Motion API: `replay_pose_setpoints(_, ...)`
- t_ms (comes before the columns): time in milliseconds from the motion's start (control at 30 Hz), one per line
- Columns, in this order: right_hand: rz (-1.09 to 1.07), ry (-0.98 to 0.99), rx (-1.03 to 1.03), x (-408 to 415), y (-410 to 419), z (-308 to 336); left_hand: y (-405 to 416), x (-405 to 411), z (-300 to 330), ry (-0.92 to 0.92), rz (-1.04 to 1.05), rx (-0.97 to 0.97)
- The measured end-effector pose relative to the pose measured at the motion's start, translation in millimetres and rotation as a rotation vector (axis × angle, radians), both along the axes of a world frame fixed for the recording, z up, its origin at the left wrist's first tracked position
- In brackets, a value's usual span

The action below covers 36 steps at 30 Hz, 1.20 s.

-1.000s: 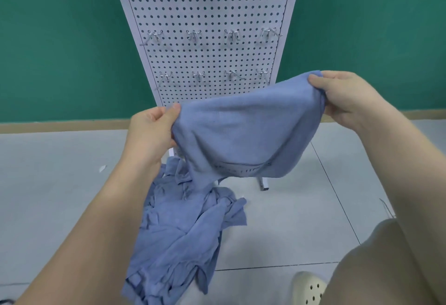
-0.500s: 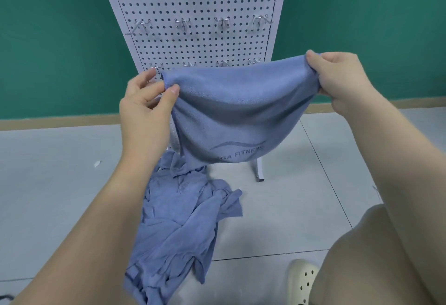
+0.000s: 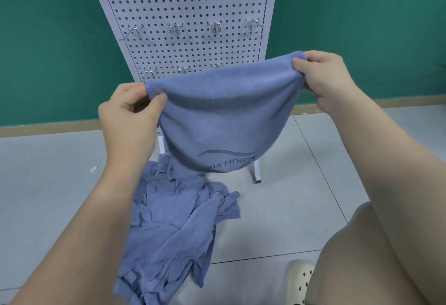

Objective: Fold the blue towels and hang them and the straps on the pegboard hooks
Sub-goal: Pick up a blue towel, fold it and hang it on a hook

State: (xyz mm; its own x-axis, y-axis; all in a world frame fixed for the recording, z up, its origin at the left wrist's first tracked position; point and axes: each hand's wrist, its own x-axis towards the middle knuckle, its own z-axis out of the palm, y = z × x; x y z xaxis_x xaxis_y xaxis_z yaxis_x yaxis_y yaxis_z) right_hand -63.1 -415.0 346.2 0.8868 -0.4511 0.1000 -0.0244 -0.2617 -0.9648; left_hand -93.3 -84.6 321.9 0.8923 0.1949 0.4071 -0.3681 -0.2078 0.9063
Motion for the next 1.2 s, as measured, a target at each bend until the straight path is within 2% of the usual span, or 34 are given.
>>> replay_pose_setpoints(267, 0.133, -0.025, 0.034, -2.1, 6.9, 2.7, 4.3, 3.8, -2.6, 0.159, 0.072, -0.308)
replay_pose_setpoints(433, 0.140, -0.028, 0.090, -2.9, 8.7, 3.3, 5.2, 4.7, -0.7, 0.253, 0.012, -0.445)
replay_pose_setpoints(700, 0.163, 0.024, 0.170, -5.7, 13.9, 5.3, 9.2, 7.3, -1.5, 0.324, -0.065, -0.422)
replay_pose_setpoints(933, 0.151, 0.074, 0.186, -3.5, 14.7, 4.4, 9.7, 11.1, -4.8, 0.398, -0.196, -0.532)
replay_pose_setpoints(1033, 0.112, 0.121, 0.141, -2.8, 14.2, 1.9, 9.9, 11.2, -4.4, 0.396, -0.186, -0.600)
replay_pose_setpoints(1200, 0.052, 0.150, 0.132, -5.5, 11.7, 4.3, 10.7, 8.2, -1.2, 0.323, -0.095, -0.521)
